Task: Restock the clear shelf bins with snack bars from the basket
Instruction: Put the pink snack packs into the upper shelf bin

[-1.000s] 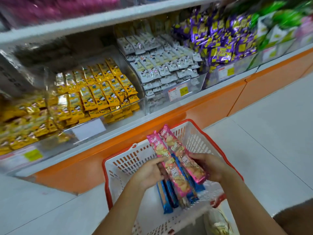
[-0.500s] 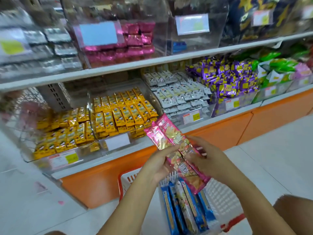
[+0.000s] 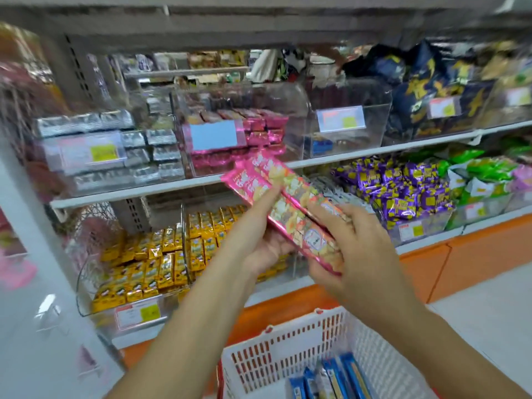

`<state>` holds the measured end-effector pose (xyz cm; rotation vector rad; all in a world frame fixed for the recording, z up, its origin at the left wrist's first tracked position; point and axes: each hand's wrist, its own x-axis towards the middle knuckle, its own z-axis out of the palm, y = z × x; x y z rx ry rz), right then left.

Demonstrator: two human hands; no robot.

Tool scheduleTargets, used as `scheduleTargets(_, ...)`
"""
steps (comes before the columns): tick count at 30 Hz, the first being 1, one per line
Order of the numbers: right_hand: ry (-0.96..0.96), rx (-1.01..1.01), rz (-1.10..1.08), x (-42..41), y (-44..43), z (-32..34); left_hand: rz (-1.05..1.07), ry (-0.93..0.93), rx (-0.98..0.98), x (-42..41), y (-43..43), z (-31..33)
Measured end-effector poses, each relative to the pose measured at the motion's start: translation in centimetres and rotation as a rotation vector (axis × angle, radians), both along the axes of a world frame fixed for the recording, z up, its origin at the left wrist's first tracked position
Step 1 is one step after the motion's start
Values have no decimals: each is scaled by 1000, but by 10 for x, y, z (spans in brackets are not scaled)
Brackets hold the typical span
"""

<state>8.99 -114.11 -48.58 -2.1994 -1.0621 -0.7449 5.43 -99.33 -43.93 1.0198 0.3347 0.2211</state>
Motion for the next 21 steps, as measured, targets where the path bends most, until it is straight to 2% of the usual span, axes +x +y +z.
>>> scheduleTargets(2, 65, 54, 48, 5, 11, 29, 13, -67, 67, -2, 15, 24)
scheduleTargets(4, 147, 101, 75, 12, 23, 62, 85, -152, 255, -7, 37, 49)
scheduleTargets(6, 217, 114, 80, 22, 34, 99, 301, -163, 624, -14, 64, 69)
scheduleTargets(8, 266, 93, 64, 36, 49, 137, 626, -97, 1016, -19, 90, 82)
scheduleTargets(10, 294, 54, 26, 55, 72, 172, 762, -31, 1272, -22, 110, 88)
scheduleTargets(12, 303, -55, 0, 68, 102, 202, 701, 77, 1419, -18, 128, 91)
scheduleTargets(16, 232, -451, -76, 72, 165, 235, 595, 125, 1484, -12, 141, 89)
scheduleTargets(19, 270, -540, -41, 73, 208, 235, 581, 147, 1578, -14, 145, 86)
scheduleTargets(21, 335, -550, -15, 79, 238, 225, 540, 175, 1706, -14, 152, 81)
